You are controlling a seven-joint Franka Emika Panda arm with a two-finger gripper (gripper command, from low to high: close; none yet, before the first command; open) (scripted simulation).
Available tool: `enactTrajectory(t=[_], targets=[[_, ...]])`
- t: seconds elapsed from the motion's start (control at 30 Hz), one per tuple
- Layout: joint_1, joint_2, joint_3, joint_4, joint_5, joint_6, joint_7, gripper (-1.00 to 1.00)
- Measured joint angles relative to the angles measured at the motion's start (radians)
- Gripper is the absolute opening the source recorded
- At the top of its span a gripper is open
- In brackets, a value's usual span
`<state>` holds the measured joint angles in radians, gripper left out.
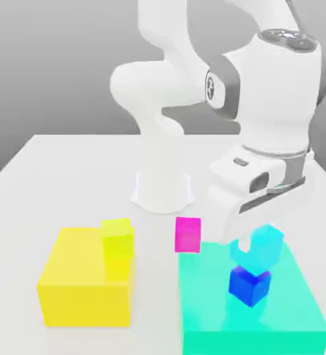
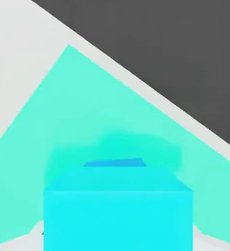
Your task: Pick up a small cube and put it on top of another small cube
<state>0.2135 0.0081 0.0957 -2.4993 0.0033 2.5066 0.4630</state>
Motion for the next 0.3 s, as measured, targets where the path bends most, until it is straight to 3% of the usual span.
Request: enactTrajectory(t=[0.17, 0.3], targets=[[-0.013, 0.011, 0.003, -0.004, -0.004, 0.016, 0.003, 1.00], [-0.007, -0.079, 0.009, 0.025, 0.007, -0.102, -0.006, 1.00]])
